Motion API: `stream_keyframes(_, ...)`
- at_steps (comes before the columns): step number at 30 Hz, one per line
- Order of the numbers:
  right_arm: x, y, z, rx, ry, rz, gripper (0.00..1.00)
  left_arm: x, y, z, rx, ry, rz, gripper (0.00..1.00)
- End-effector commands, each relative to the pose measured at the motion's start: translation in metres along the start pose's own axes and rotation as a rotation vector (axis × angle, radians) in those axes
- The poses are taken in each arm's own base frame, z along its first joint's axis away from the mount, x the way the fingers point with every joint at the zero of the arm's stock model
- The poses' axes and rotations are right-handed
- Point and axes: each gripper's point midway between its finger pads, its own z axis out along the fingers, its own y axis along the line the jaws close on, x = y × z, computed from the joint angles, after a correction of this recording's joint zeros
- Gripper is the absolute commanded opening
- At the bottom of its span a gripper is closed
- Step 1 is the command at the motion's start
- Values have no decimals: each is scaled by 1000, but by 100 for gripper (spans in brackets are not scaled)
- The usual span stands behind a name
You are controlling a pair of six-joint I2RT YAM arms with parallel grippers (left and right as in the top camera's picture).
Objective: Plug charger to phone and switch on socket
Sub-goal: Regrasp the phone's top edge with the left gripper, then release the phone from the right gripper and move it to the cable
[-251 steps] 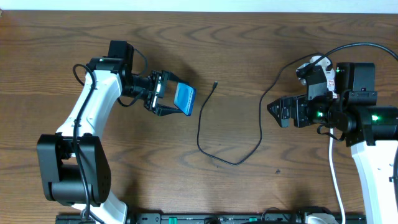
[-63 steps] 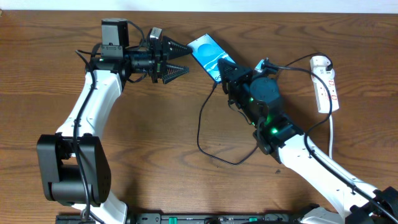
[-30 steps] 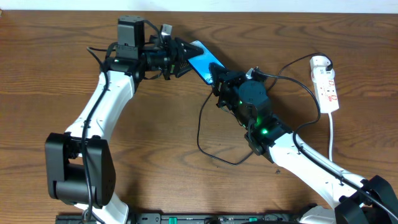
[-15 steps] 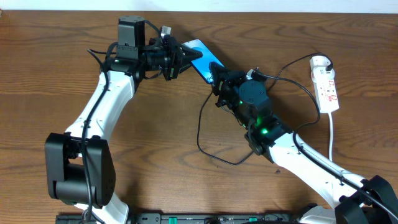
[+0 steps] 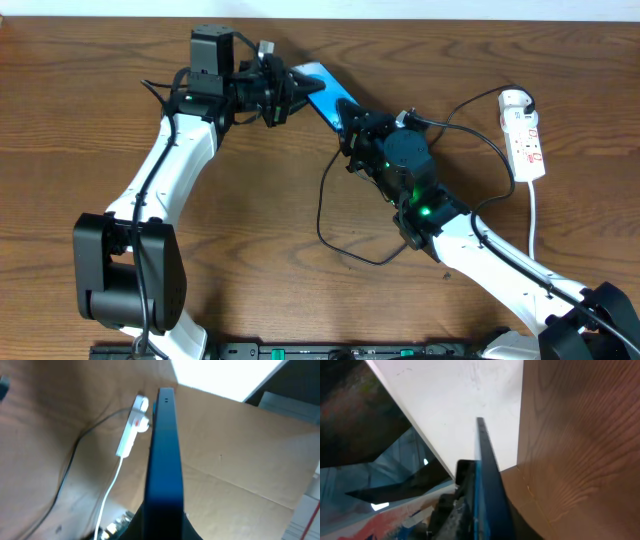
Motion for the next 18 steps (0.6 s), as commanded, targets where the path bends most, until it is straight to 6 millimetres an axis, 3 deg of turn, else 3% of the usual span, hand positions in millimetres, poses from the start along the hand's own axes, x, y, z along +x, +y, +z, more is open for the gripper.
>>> stream_keyframes(1,10,2,0,-7,20,-45,22,3,-29,-6,68,0,144,7)
stream_keyframes(3,10,2,0,-7,20,-58,22,5,-39,-6,101,11,207,7)
stream_keyframes(9,7,3,0,-8,14,-143,38,3,-51,-14,146,9,316,7)
stream_keyframes(15,-9,6,1,-3,-22,-358,49,-10,-49,-39,168,3,381,7)
stream_keyframes(18,-18,5,1,11,-35,-488,60,-18,-48,-57,181,-7,393,7)
